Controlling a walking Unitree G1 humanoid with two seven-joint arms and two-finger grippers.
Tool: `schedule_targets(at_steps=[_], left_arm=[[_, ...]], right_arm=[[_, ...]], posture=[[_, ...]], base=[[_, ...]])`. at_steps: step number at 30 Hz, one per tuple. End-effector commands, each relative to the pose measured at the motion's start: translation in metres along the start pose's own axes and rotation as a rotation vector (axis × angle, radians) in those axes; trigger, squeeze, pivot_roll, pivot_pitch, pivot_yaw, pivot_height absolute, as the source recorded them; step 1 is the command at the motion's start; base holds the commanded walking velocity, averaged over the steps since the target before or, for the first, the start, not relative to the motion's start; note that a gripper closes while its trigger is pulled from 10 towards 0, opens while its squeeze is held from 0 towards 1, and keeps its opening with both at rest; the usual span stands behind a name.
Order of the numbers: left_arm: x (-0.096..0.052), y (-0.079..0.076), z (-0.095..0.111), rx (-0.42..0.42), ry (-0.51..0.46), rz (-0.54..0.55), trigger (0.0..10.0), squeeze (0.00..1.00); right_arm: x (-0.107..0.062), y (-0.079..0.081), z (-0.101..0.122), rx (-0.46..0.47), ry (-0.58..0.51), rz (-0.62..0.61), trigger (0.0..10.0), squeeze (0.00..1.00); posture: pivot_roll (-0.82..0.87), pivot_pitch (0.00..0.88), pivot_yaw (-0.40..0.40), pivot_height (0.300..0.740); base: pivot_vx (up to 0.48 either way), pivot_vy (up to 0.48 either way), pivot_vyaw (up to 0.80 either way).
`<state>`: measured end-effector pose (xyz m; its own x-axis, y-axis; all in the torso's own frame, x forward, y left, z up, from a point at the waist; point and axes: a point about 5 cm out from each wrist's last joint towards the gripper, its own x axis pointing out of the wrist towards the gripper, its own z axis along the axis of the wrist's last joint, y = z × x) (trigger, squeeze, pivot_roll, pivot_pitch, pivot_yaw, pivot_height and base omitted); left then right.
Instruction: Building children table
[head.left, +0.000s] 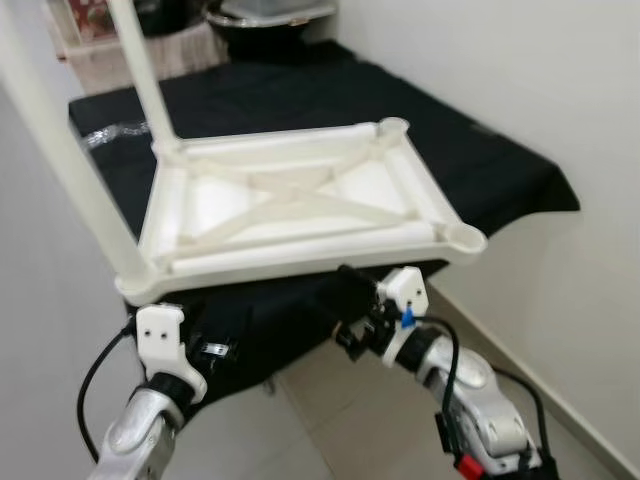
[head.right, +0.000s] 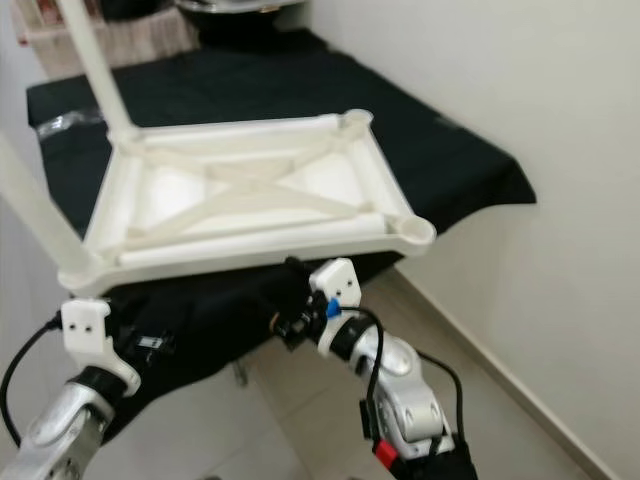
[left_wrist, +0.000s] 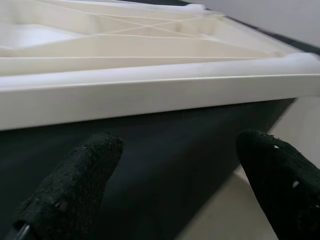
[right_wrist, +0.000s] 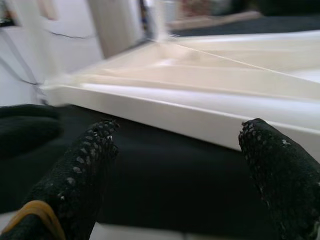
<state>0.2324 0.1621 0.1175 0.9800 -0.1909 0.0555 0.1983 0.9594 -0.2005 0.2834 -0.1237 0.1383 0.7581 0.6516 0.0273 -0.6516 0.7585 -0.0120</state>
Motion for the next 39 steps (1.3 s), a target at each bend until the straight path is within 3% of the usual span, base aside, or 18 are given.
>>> schedule_targets(at_steps=[1,5,15,21,27,32,34,39], left_arm=[[-0.0019,0.0027,-0.0012,0.016,0.010,0.016,10.0,0.00],[-0.0013,0.0033,-0.0011,0.022,0.009,0.023,10.0,0.00],[0.0006,0.0046,-0.0003,0.041,0.009,0.032,10.0,0.00],[0.0045,0.0067,0.0026,0.067,-0.004,0.059,10.0,0.00],[0.0046,0.0064,0.0017,0.075,0.006,0.054,10.0,0.00],[0.0045,0.0037,0.0030,0.074,-0.011,0.020,10.0,0.00],[0.0048,0.0035,0.0028,0.073,-0.012,0.018,10.0,0.00],[0.0052,0.0028,0.0030,0.075,-0.013,0.013,10.0,0.00]], right_arm=[[0.0003,-0.0048,-0.0022,-0.048,0.028,-0.027,10.0,0.00],[0.0014,-0.0004,-0.0042,-0.086,0.047,0.019,10.0,0.00],[0.0023,0.0013,-0.0052,-0.071,0.048,0.035,10.0,0.00],[0.0027,0.0004,-0.0052,-0.048,0.033,0.018,10.0,0.00],[0.0037,-0.0014,-0.0059,-0.029,0.035,-0.006,10.0,0.00],[0.0038,-0.0005,-0.0076,-0.014,0.044,0.001,10.0,0.00],[0.0038,-0.0029,-0.0097,-0.050,0.076,-0.011,10.0,0.00],[0.0040,-0.0032,-0.0084,-0.057,0.048,-0.010,10.0,0.00]], posture=[[-0.01,0.164,0.030,0.740],[-0.01,0.164,0.028,0.740],[-0.01,0.162,0.028,0.740],[-0.01,0.162,0.029,0.740],[-0.01,0.162,0.030,0.740],[-0.01,0.161,0.029,0.740],[-0.02,0.159,0.029,0.740],[-0.01,0.155,0.028,0.740]], base=[[0.000,-0.450,0.00],[0.000,-0.448,0.40],[0.000,-0.450,0.80],[0.000,0.000,0.80],[0.000,0.000,0.00],[0.411,0.000,0.48],[0.459,0.000,0.00],[0.468,0.000,0.58]])
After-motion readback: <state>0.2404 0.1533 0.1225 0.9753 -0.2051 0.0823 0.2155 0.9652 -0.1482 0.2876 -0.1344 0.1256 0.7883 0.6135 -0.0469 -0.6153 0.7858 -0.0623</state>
